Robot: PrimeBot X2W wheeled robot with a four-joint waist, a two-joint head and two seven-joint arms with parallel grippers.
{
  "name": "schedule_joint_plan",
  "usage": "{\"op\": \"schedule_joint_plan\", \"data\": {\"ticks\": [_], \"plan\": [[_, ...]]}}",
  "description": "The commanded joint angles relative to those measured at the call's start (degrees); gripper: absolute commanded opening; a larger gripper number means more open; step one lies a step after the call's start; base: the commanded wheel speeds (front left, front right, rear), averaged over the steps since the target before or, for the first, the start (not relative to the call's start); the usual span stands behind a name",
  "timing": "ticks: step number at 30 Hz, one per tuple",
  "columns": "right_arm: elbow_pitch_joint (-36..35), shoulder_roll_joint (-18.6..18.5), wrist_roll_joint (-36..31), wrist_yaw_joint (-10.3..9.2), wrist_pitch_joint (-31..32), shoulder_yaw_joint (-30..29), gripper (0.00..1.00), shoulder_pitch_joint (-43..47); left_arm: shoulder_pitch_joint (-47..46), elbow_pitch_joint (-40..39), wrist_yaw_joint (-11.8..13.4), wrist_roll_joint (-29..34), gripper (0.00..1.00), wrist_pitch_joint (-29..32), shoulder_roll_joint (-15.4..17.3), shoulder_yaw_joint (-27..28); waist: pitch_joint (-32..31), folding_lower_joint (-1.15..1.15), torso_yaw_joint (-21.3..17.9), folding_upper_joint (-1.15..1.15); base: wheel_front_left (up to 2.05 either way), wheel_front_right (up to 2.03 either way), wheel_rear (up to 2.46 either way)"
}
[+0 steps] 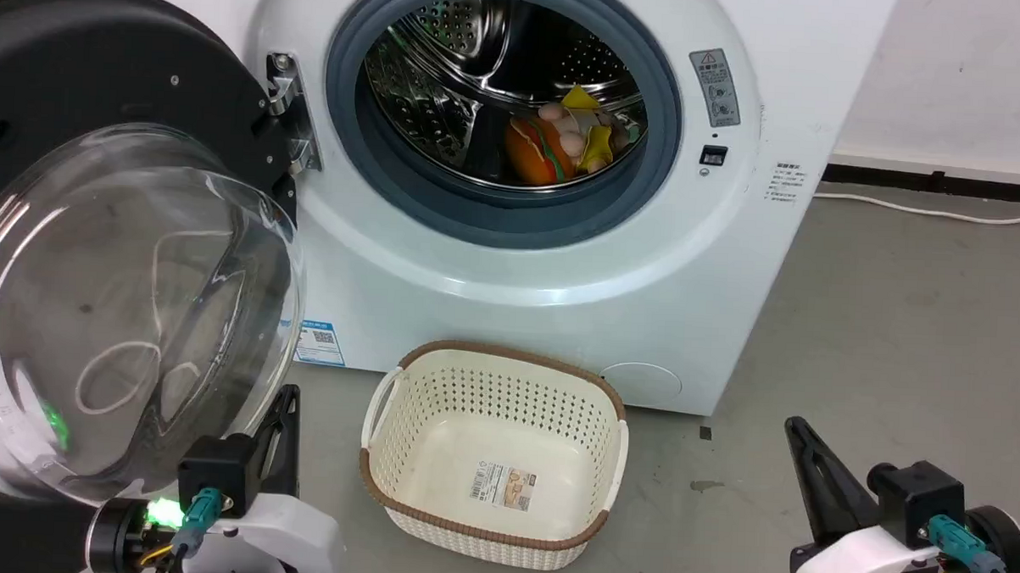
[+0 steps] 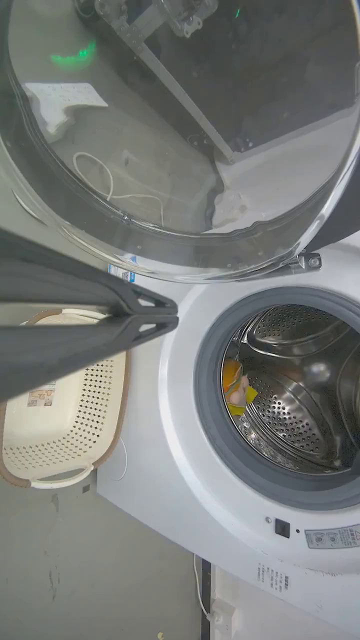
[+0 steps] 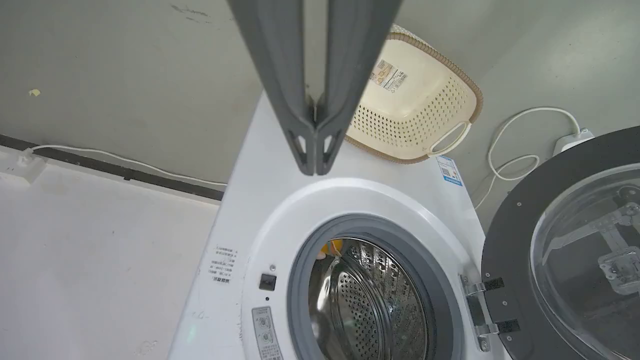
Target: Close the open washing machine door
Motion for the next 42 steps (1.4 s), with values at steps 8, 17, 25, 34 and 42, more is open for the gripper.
{"op": "schedule_joint_plan", "data": {"ticks": [8,17,25,34,42], "plan": [[-0.3,0.0,-0.4,0.05,0.0,-0.1,0.0,-0.8,0.8,-0.2,0.1,0.1,0.0,0.0,0.0,0.0,0.0,0.0,0.0,0.0,0.0,0.0,0.0],[-0.3,0.0,-0.4,0.05,0.0,-0.1,0.0,-0.8,0.8,-0.2,0.1,0.1,0.0,0.0,0.0,0.0,0.0,0.0,0.0,0.0,0.0,0.0,0.0],[-0.3,0.0,-0.4,0.05,0.0,-0.1,0.0,-0.8,0.8,-0.2,0.1,0.1,0.0,0.0,0.0,0.0,0.0,0.0,0.0,0.0,0.0,0.0,0.0],[-0.3,0.0,-0.4,0.05,0.0,-0.1,0.0,-0.8,0.8,-0.2,0.1,0.1,0.0,0.0,0.0,0.0,0.0,0.0,0.0,0.0,0.0,0.0,0.0],[-0.3,0.0,-0.4,0.05,0.0,-0.1,0.0,-0.8,0.8,-0.2,0.1,0.1,0.0,0.0,0.0,0.0,0.0,0.0,0.0,0.0,0.0,0.0,0.0]]}}
